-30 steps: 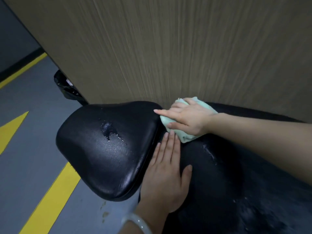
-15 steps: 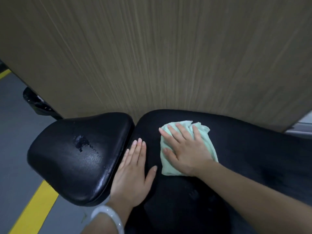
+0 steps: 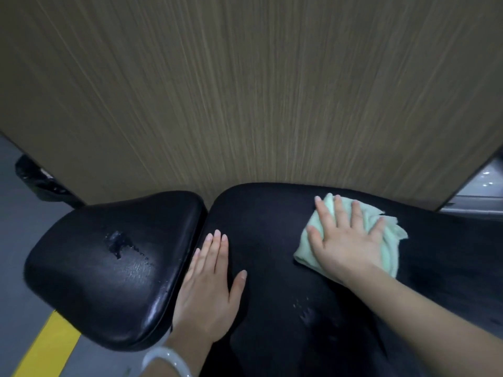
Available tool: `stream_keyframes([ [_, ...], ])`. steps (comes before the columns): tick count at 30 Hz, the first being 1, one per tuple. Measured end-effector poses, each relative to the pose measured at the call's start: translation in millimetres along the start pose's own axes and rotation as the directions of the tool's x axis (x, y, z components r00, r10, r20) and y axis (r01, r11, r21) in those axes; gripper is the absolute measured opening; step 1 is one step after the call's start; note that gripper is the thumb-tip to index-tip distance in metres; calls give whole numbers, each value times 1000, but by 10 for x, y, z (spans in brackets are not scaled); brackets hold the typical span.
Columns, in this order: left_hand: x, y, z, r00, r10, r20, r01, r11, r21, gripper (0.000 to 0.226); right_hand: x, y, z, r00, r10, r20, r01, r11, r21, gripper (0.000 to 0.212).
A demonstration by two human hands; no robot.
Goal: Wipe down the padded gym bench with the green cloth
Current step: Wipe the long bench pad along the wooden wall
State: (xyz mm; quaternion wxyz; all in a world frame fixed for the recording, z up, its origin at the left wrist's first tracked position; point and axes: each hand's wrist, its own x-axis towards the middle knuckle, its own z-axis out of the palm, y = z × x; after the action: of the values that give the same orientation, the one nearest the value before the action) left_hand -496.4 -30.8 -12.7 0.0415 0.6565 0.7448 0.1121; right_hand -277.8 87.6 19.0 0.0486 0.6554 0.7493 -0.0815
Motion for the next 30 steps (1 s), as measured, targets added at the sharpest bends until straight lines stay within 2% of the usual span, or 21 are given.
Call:
stream_keyframes([
  [4, -11, 9, -26, 999, 17, -32, -18, 999, -38, 80, 228, -676, 87, 980, -184, -71, 184, 983, -13, 61],
  [7, -29, -22, -17, 995, 80, -60, -82, 996, -38, 73, 306, -1024, 129, 934, -334, -122, 337, 942, -1, 60],
  [11, -17, -57, 15, 993, 94, -73, -98, 994, -49, 74, 333, -1177, 104, 781, -621, -68, 620, 783, -42, 68],
  [13, -9, -77, 26, 994, 88, -58, -91, 994, -60, 76, 314, -1087, 80, 733, -678, -47, 677, 735, -43, 74],
  [15, 9, -85, 28, 997, 76, -33, -78, 996, -49, 78, 261, -925, 73, 739, -669, -77, 671, 742, -8, 69],
  [20, 40, -70, 14, 997, 64, 48, -67, 996, 56, 83, -15, -375, 131, 852, -511, -119, 521, 850, 78, 59],
  [24, 26, -54, -4, 998, 51, 47, -52, 998, 29, 89, -253, 113, 166, 922, -359, -143, 371, 926, 66, 51],
  [26, 32, -18, -35, 998, 26, 52, -27, 999, 22, 90, -376, 398, 168, 944, -293, -153, 306, 950, 66, 52],
  [30, 21, 138, -20, 999, 15, 37, -19, 993, 116, 82, -504, 922, 111, 983, -152, -102, 158, 986, 57, 64],
])
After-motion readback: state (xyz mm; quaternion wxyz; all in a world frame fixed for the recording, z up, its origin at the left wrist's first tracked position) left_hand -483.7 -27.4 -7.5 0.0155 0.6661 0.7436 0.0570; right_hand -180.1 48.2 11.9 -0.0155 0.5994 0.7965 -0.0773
